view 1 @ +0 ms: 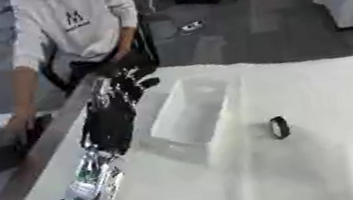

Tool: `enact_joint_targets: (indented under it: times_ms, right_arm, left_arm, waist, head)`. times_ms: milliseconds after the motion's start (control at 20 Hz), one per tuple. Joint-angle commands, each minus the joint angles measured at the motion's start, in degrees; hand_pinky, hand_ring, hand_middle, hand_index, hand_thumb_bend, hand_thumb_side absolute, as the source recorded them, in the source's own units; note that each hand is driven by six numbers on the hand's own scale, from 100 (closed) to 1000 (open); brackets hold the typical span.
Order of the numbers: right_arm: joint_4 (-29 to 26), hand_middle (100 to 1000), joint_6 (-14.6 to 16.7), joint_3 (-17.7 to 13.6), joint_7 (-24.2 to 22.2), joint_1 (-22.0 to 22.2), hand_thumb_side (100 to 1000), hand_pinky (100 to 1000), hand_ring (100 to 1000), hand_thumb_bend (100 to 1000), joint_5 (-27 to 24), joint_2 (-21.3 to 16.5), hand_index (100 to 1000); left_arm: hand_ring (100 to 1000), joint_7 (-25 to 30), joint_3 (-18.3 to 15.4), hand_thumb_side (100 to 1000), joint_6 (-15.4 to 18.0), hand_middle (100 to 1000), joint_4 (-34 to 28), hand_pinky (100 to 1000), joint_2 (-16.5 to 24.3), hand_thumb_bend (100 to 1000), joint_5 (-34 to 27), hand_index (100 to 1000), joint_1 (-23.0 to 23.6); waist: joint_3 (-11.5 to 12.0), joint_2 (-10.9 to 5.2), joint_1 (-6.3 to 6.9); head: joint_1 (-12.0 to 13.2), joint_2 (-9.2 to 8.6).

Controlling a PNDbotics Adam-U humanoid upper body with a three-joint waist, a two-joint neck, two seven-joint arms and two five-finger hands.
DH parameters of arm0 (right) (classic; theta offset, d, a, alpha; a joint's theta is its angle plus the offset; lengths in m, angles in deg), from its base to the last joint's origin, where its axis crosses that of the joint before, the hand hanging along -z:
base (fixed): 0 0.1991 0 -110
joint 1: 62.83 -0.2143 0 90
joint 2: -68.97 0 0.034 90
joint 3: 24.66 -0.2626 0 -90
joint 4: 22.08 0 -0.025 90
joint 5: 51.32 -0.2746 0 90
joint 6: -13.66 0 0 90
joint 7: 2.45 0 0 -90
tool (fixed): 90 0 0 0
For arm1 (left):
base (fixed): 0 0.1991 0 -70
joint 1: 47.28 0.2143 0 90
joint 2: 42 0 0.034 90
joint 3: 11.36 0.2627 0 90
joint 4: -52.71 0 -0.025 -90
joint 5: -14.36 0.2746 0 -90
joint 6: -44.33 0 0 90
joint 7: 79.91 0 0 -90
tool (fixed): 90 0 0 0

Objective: Pick up objects on the table and place them in the box.

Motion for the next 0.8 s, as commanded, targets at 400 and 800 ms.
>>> enact_joint_targets:
  times_ms: [400, 800]
  right_arm:
    - [-1.09, 684, -2.97, -1.92, 5.34, -2.09, 875, 456, 608, 100, 7.39, -0.40, 711]
    - [3.20, 711, -11.53, -1.58, 2.68, -7.74, 766, 570, 649, 189, 25.13, -0.07, 760]
  left_arm:
    - [743, 0.50, 0.32, 913, 0.19, 814, -0.75, 758, 1.39, 328, -0.11, 866, -1.42]
    - [743, 0.61, 0.51, 910, 0.26, 815, -0.78, 759, 1.55, 326, -0.12, 866, -1.68]
  waist:
    - [-0.59, -0.78, -0.24]
    - [-0.67, -0.93, -0.21]
  head:
    - [-2.11, 0.59]
    - [-1.09, 0.66]
